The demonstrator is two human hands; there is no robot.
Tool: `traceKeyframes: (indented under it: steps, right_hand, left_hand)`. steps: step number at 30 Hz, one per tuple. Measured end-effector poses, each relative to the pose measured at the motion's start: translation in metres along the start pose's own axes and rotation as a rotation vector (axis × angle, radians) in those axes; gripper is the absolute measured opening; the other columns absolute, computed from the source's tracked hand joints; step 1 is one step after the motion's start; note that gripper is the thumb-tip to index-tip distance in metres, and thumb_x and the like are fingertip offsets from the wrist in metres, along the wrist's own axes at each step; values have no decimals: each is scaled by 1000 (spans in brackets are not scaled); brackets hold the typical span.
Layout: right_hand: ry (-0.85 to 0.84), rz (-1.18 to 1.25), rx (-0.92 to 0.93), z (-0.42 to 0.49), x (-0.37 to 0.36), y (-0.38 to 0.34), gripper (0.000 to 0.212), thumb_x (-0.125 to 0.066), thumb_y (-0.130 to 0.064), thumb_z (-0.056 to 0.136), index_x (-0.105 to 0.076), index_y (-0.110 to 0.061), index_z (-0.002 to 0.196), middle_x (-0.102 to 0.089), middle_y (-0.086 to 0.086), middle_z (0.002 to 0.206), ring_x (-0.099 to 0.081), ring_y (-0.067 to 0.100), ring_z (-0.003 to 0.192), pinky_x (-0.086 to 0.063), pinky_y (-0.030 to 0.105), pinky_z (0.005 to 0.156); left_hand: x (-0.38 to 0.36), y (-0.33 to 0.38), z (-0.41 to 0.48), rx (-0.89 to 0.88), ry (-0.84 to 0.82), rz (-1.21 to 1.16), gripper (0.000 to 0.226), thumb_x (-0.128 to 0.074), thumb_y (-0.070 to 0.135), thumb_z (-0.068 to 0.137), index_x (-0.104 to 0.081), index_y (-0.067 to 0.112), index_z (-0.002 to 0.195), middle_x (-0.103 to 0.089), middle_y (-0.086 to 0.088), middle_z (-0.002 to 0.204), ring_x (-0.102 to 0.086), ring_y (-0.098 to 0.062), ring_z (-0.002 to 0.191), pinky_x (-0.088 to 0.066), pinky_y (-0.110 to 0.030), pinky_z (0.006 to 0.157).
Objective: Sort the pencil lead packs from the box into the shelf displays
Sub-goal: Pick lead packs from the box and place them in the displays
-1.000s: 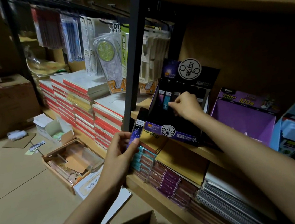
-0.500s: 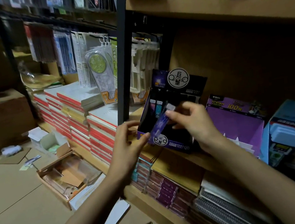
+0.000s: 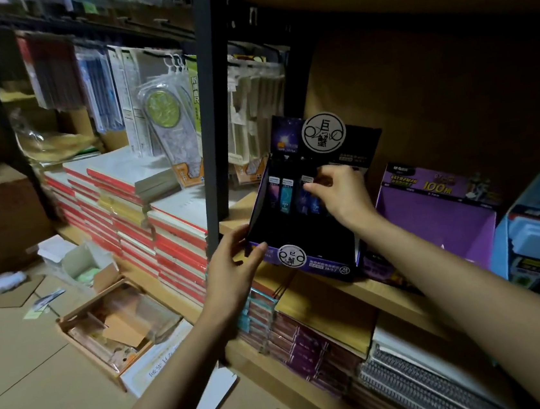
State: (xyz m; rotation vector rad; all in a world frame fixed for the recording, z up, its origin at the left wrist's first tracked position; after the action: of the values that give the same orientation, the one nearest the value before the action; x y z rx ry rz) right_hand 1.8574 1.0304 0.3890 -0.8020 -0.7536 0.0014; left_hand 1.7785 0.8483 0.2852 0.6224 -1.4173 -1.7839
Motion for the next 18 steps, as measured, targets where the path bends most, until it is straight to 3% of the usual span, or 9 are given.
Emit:
traceKeyframes:
  steps: [6, 9, 11, 15, 18]
  right_hand:
    - [-61, -7, -99, 5, -8, 17, 13, -69, -15, 84, -69, -3, 89, -69, 13, 85, -64, 23, 78, -52, 33, 66]
    - [-72, 65, -222, 5, -16, 29, 16, -68, -12, 85, -66, 3, 90, -69, 22, 92, -68, 28, 81, -58, 35, 65]
    - [-60, -21, -208, 8, -18, 27, 19, -69, -14, 84, -67, 5, 85, -69, 22, 88, -68, 30, 82, -57, 42, 72]
    - [-82, -343, -125, 9, -17, 12, 27, -67, -26, 86, -62, -3, 73, -64, 13, 79, -64, 30, 79, -47, 32, 64]
    - [-96, -452, -103, 0, -4, 3, 32, -64, -35, 87, -63, -6, 76, -64, 10, 78, -63, 31, 80, -44, 31, 61]
  left_hand:
    - [0, -1, -2, -2, 4, -15, 40, -61, 21, 89, -46, 32, 125, -53, 12, 119, -50, -8, 115, -43, -25, 88]
    - [-1, -2, -3, -13, -1, 1, 45, -62, 22, 88, -44, 31, 128, -50, 15, 120, -48, -5, 115, -42, -20, 84]
    - [-1, -2, -3, -14, -34, 8, 48, -62, 21, 88, -43, 29, 132, -50, 14, 123, -47, -3, 115, -41, -17, 83]
    - [6, -2, -6, -9, -65, 98, 58, -64, 18, 87, -38, 18, 139, -46, 11, 127, -45, -4, 116, -38, -10, 78]
    - [20, -4, -18, 27, -107, 187, 48, -62, 16, 88, -43, 17, 132, -50, 9, 121, -49, -5, 109, -43, -11, 73]
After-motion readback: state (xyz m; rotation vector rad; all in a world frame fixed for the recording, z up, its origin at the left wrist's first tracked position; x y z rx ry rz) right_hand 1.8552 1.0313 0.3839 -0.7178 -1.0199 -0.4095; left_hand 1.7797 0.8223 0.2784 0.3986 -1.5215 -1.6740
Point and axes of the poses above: each hand's wrist, its own z-axis towards the middle knuckle, its own x-axis out of the back of the hand, y = z × x, the point moved 7 cm from there along z, towards the middle knuckle
